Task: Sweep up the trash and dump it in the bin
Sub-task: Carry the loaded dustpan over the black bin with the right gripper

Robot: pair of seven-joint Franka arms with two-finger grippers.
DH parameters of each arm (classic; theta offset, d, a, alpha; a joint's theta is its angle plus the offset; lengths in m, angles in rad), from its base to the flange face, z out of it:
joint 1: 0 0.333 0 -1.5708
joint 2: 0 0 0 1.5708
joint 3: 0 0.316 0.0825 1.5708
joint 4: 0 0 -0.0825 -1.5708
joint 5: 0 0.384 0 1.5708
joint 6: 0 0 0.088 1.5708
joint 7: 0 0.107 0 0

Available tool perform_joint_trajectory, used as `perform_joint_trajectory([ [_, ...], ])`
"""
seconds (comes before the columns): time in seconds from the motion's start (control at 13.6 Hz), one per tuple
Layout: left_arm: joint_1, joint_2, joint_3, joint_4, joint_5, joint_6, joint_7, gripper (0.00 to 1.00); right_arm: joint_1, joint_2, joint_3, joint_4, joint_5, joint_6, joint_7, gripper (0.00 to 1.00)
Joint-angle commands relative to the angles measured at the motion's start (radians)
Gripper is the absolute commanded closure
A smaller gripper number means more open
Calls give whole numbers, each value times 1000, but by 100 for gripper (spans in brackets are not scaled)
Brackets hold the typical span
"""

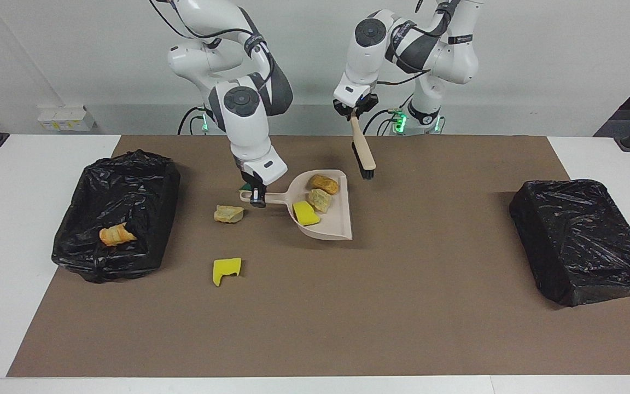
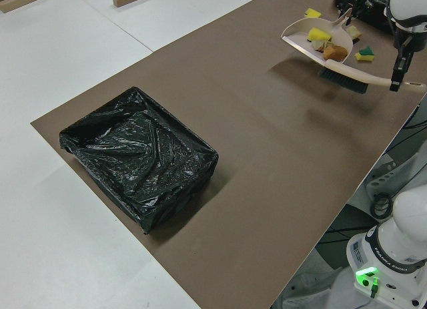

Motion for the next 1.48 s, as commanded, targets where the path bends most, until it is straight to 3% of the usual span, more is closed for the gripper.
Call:
perform_joint_trajectory([
  [0.0,-16,-52,-48,-103,3,102,-45,100,-84,9,9,95,30,-115,-96,100],
  [0.22,-123,-42,-49,-160,-32,212,-123,100,-179,11,0,183,12,-229,-170,100],
  [0.44,-153,32,-49,-164,-38,262,-119,100,-291,3,-7,246,-14,-299,-224,100],
  [0.66,-176,53,-49,-178,-42,288,-114,100,-383,-1,-7,306,-106,-358,-271,100],
  [1.11,-168,90,-49,-195,-49,311,-33,100,-567,-15,-13,295,-302,-338,-405,100],
  [1.4,-156,92,-46,-196,-69,306,-28,95,-595,-37,-13,260,-544,-300,-423,100],
])
